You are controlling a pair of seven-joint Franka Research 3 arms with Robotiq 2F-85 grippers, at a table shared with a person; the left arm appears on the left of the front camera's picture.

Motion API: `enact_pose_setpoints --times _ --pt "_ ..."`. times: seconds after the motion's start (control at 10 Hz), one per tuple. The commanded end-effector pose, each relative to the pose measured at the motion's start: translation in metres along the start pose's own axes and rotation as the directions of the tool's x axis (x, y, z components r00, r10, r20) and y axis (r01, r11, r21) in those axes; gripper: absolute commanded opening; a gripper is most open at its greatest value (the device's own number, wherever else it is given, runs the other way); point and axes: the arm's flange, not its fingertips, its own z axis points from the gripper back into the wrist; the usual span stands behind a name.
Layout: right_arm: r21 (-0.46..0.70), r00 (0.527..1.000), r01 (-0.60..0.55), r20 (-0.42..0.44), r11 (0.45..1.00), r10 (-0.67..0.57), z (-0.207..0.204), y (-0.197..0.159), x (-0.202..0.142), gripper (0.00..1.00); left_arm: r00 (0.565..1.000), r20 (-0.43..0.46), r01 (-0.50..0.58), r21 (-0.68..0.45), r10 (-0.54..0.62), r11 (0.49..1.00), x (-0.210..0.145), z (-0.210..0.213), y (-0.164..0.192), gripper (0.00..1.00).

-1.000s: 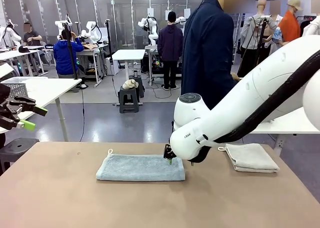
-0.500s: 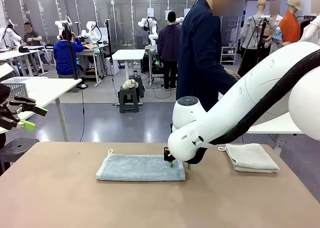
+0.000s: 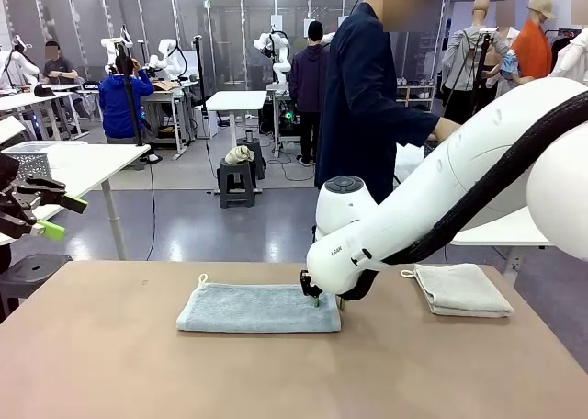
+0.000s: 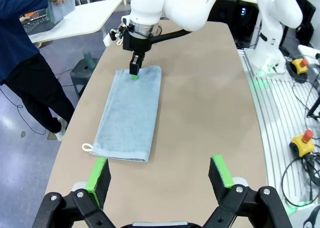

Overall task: Fold the towels and place them in the basket.
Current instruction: When a person lays out a Towel with hook on the table, fold it in half twice.

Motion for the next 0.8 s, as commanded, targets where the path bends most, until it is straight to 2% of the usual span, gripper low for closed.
enact_pose_setpoints --times 0.0,0.1,0.2,0.3,0.4,0.5,0.7 --pt "-0.009 1.0 0.018 -0.016 1.0 -0.018 -0.0104 0.0011 0.0004 0.56 1.0 0.006 0.001 0.002 -0.001 1.0 0.0017 0.0005 -0.0006 1.0" --pt "-0.009 1.0 0.018 -0.02 1.0 -0.018 -0.0112 0.0013 -0.0002 0.21 1.0 0.006 0.001 0.002 -0.001 1.0 0.0017 0.0005 -0.0006 1.0" --pt "-0.009 1.0 0.019 -0.021 1.0 -0.019 -0.0113 0.0011 -0.0001 0.36 1.0 0.006 0.001 0.002 -0.001 1.0 0.0017 0.0005 -0.0006 1.0" --pt "-0.01 1.0 0.02 -0.023 1.0 -0.02 -0.0113 0.0008 -0.0002 0.01 1.0 0.006 0.001 0.002 -0.001 1.0 0.0017 0.0005 -0.0006 1.0" --pt "-0.01 0.999 0.02 -0.025 1.0 -0.021 -0.0111 0.0005 -0.0002 0.16 1.0 0.006 0.001 0.002 -0.001 1.0 0.0017 0.0005 -0.0006 1.0" --pt "-0.012 0.999 0.02 -0.025 1.0 -0.02 -0.0106 0.0003 0.0001 0.0 1.0 0.006 0.001 0.002 -0.001 1.0 0.0017 0.0005 -0.0006 1.0" --pt "-0.013 0.999 0.022 -0.025 1.0 -0.023 -0.0092 -0.0011 0.0005 0.0 1.0 0.006 0.001 0.002 -0.001 1.0 0.0017 0.0005 -0.0006 1.0"
